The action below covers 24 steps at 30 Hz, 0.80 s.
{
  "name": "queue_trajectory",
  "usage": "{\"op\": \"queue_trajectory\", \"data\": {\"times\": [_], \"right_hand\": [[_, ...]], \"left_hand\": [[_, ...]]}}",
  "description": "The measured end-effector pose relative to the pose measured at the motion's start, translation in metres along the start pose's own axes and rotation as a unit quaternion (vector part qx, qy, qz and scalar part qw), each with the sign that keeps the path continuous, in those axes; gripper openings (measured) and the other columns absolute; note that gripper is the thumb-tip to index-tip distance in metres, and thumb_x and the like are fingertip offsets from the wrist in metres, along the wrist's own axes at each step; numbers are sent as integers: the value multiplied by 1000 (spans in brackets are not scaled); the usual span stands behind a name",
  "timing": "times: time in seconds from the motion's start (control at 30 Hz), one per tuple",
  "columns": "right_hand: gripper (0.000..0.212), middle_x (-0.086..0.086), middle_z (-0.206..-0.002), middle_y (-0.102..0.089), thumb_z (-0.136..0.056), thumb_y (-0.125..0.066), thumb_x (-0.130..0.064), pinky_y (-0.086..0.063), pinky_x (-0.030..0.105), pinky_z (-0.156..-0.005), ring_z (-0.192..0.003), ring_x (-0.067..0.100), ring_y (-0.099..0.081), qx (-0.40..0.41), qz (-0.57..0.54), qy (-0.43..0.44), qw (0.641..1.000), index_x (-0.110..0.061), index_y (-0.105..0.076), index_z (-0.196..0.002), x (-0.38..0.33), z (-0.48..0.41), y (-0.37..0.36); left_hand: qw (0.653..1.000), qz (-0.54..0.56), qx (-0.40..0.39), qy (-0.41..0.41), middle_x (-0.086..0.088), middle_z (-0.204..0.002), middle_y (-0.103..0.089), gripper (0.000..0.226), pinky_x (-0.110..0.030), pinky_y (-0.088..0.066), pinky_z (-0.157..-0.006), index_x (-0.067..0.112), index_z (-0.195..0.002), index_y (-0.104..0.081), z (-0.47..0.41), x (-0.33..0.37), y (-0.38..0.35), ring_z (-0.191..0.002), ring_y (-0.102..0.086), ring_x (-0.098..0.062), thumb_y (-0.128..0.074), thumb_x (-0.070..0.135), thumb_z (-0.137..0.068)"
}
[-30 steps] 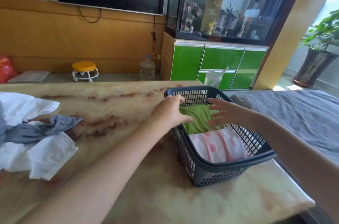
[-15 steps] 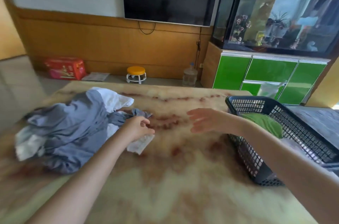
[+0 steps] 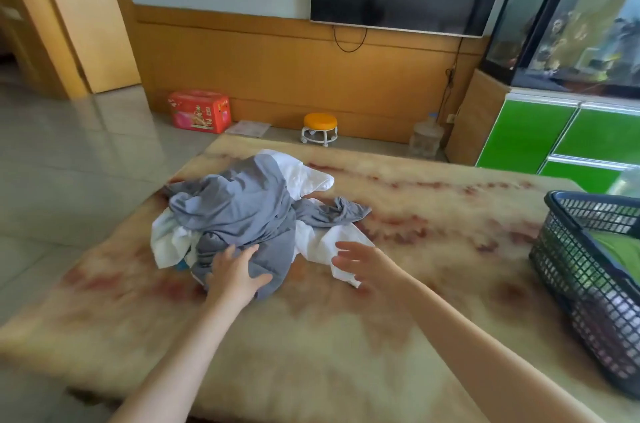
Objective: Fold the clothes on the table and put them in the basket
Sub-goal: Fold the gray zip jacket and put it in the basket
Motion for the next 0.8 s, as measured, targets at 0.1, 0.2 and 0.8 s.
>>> {"op": "queue_trajectory", "data": {"times": [0.1,0.2,0.8], "right_hand": [[54,-7,-134,-47,-89,-66,-21,-43,5,-65,-109,5,-54,8,14,5,1000,-22,-45,-139,6,-21,-18],[53,1,-137,-46,-90,-65,-12,-48,10,-65,-98,1,-58,-6,-10,-2,1000,-21,-46,-138,11,-35,-29],[11,7,-83,-67,-84,-71,-21,-55,30,-63,-73,20,-63,161,-182,-95,965,-12,-65,-88,-13,-89,-97]], "left_hand": [[995,-64,77,-26,-13,-157,-9,78,-54,-25,-110,31,-146,-31,-7,-7,3,-144,-10,-36,-71,41,-80],[979,-63,171,-94,-16,-155,-19,78,-64,-31,-103,23,-141,-43,-23,-2,10,-142,-19,-38,-81,29,-73],[960,233,139,-66,-1,-83,-67,13,-19,-43,-64,4,-95,-70,-32,33,41,-78,-60,-18,-64,13,-87]]}}
Point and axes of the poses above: each hand's wrist, its own z-axis away from the middle knuckle, its own y-axis out of the back of the hand, x = y × z, the point moved 4 cm from there along -z, towards the middle knuckle
